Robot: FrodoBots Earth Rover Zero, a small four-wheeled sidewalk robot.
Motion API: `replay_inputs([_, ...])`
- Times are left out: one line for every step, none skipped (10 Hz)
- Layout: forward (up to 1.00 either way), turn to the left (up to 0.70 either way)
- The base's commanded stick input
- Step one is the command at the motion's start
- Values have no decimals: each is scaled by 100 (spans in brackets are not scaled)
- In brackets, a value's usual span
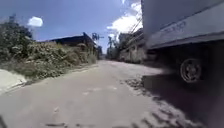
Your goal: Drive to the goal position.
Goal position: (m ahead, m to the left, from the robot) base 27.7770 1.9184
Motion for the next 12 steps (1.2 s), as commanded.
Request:
replay_inputs([85,4])
replay_inputs([85,6])
replay_inputs([85,0])
replay_inputs([85,-21])
replay_inputs([85,-29])
replay_inputs([85,-31])
replay_inputs([85,-33])
replay_inputs([85,-34])
replay_inputs([85,-34])
replay_inputs([85,-26])
replay_inputs([85,-10])
replay_inputs([85,0])
